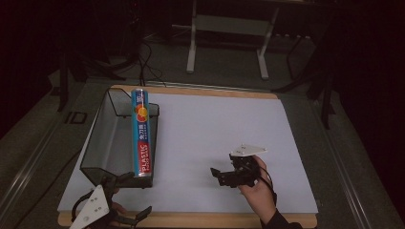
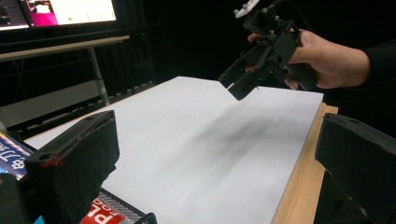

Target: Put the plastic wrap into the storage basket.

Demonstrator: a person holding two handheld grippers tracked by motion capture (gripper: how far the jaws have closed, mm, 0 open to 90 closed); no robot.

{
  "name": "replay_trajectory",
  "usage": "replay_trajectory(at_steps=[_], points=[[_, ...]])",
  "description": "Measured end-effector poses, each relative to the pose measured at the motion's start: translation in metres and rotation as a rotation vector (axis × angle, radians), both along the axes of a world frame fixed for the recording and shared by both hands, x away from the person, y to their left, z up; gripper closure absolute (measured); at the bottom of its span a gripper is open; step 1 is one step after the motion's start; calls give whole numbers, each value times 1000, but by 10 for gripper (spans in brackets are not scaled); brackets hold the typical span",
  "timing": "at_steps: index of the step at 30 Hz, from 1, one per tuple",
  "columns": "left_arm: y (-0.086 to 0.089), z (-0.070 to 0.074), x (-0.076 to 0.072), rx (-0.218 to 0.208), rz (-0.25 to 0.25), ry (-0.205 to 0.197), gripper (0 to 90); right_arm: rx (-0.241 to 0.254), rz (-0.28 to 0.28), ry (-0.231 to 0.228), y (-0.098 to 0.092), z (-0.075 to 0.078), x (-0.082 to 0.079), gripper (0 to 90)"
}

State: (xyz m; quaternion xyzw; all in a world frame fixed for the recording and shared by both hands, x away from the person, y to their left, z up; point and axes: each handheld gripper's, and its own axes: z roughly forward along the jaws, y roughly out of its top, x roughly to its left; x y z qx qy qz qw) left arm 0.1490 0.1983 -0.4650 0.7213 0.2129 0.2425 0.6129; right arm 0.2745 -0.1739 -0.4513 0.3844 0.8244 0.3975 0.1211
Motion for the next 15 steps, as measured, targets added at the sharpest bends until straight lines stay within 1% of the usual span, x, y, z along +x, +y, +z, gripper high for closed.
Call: replay_trajectory(at_steps=[3,5,6,9,11,12,13,14,15], points=[[0,0,0,-1,-1,1,6,-14,-5,-15,-4,-2,-5,133],[0,0,0,0,-1,1,6,-14,-2,-16,-5,-3,-6,132],[0,0,0,0,-3,1,6,-21,-5,-29,-7,-5,-7,133],[0,0,0,0,-6,-1,6,-19,-1,-51,-7,-8,-7,133],[1,0,0,-2,-7,0,6,-25,-4,-54,-7,-9,-6,132],[1,1,0,-2,-6,0,6,-22,7,-60,-7,-10,-5,133],[1,0,0,-4,-5,0,6,-20,4,-67,-6,-12,-5,135],[1,0,1,-2,-5,0,6,-30,9,-70,-6,-13,-4,135],[1,0,1,-2,-5,0,6,-30,9,-70,-6,-13,-4,135]])
